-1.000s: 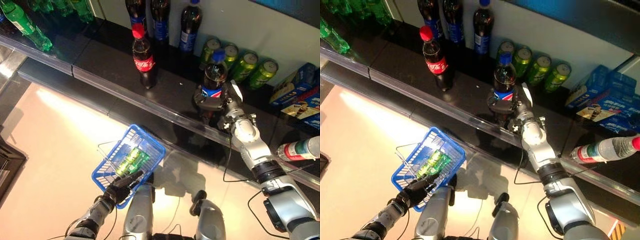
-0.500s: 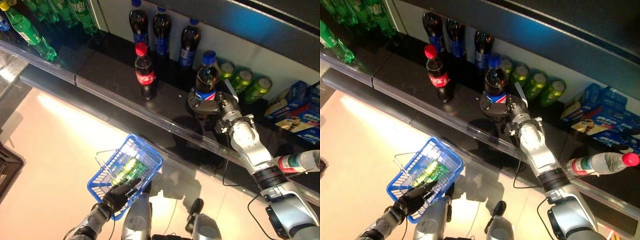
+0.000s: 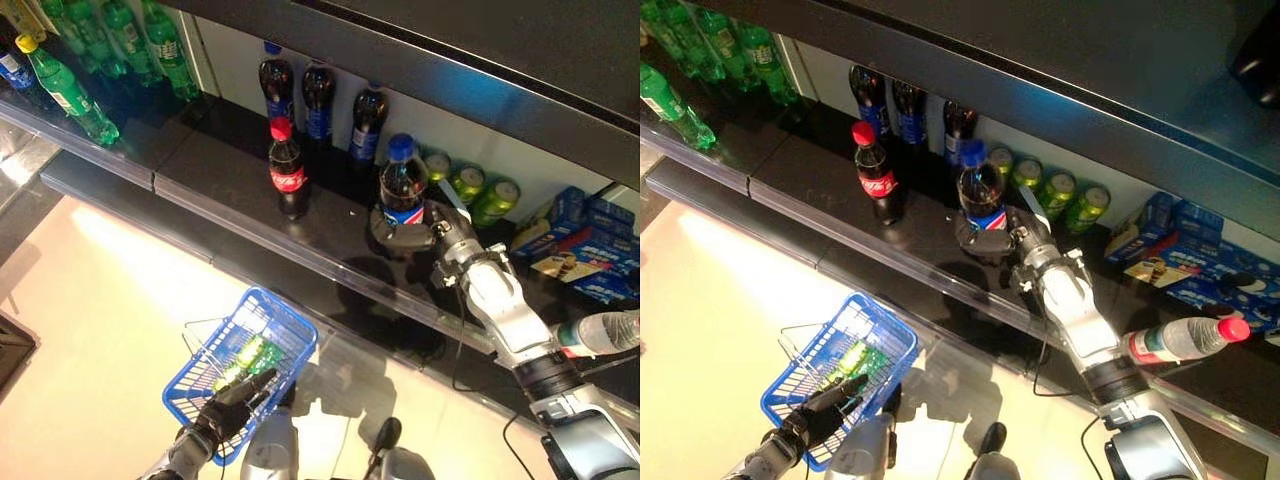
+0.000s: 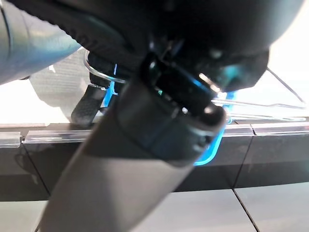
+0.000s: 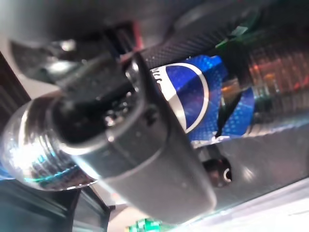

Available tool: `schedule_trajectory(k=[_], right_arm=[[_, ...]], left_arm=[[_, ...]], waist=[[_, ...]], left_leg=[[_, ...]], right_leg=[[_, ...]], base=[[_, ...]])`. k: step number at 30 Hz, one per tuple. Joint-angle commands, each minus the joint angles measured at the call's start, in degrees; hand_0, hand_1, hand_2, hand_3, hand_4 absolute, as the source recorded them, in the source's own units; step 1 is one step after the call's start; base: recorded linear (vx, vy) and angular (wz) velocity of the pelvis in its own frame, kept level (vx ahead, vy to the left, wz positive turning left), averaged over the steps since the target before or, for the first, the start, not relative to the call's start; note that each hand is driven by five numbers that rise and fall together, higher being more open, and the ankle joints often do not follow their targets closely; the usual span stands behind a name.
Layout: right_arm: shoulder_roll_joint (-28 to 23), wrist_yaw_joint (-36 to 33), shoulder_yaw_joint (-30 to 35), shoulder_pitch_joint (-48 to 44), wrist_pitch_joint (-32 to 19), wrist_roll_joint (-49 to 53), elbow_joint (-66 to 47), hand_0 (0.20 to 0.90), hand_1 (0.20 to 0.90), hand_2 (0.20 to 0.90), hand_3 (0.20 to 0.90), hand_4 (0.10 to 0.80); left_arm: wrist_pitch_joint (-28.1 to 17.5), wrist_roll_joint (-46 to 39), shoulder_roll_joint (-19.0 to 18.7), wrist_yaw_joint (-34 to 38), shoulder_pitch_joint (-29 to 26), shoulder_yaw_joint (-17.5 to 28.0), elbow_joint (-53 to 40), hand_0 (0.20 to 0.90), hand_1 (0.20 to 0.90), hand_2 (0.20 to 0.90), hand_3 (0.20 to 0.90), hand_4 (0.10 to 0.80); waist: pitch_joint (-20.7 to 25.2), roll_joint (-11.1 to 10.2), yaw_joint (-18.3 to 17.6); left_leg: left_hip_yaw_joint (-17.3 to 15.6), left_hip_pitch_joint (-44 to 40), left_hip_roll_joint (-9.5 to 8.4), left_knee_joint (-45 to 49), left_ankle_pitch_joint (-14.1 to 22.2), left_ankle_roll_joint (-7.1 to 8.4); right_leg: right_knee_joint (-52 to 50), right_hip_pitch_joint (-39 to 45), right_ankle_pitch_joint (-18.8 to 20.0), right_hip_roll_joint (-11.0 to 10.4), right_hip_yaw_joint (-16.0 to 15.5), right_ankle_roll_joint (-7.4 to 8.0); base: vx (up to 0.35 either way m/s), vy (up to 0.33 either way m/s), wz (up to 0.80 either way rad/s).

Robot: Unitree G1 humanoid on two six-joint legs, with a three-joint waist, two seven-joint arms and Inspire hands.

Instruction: Pick up the drink and place into the basket.

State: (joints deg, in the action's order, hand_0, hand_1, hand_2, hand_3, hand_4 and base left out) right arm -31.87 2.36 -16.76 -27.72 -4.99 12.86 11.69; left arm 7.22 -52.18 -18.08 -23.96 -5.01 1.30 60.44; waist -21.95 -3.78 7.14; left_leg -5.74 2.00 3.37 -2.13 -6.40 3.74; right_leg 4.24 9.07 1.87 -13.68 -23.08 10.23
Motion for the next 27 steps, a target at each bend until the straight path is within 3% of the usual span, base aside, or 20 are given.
schedule_trajectory(k=[1,15,19,27], right_arm=[[-2.0,-0.2,0.6,-2.6,-7.5,0.8,-6.9,0.3,0.3,0.3,0.2,0.1],[-4.7,2.3,-0.4,-0.5,-8.5,-2.3,-8.9,0.3,0.3,0.3,0.2,0.1],[-4.4,2.3,-0.4,0.6,-8.8,-2.4,-9.8,0.3,0.3,0.3,0.2,0.1],[-3.7,-0.1,-2.2,0.2,-8.3,-1.6,-9.7,0.3,0.3,0.3,0.2,0.1]], left_arm=[[-4.0,-5.8,1.4,-9.4,2.8,-2.9,-4.2,0.3,0.3,0.3,0.2,0.1],[-6.7,-11.4,2.8,-16.3,4.3,-3.4,-14.0,0.3,0.3,0.3,0.2,0.1],[-7.9,-12.6,3.2,-18.0,4.6,-4.8,-20.5,0.3,0.3,0.3,0.2,0.1],[-7.1,-16.4,2.1,-14.2,3.7,-8.1,-37.5,0.3,0.3,0.3,0.2,0.1]], waist=[[16.9,0.9,0.5],[17.5,0.6,2.6],[17.3,0.6,3.4],[16.6,-0.2,6.5]], left_leg=[[-4.4,-4.4,2.5,-2.9,3.1,1.58],[-2.5,-3.9,2.31,-2.9,2.7,1.53],[-1.0,-3.7,1.69,-2.9,2.6,1.13],[1.9,-3.2,1.12,-2.9,2.1,0.8]], right_leg=[[0.8,-3.0,4.7,-0.8,-1.6,-0.01],[0.8,-1.6,3.5,0.3,-3.1,-0.81],[0.8,-0.8,3.0,0.7,-3.0,-1.09],[0.8,1.7,1.8,1.3,-5.3,-1.44]], base=[[-0.05,0.024,0.02],[-0.047,0.02,0.06],[-0.039,0.031,0.09],[-0.019,-0.009,0.18]])
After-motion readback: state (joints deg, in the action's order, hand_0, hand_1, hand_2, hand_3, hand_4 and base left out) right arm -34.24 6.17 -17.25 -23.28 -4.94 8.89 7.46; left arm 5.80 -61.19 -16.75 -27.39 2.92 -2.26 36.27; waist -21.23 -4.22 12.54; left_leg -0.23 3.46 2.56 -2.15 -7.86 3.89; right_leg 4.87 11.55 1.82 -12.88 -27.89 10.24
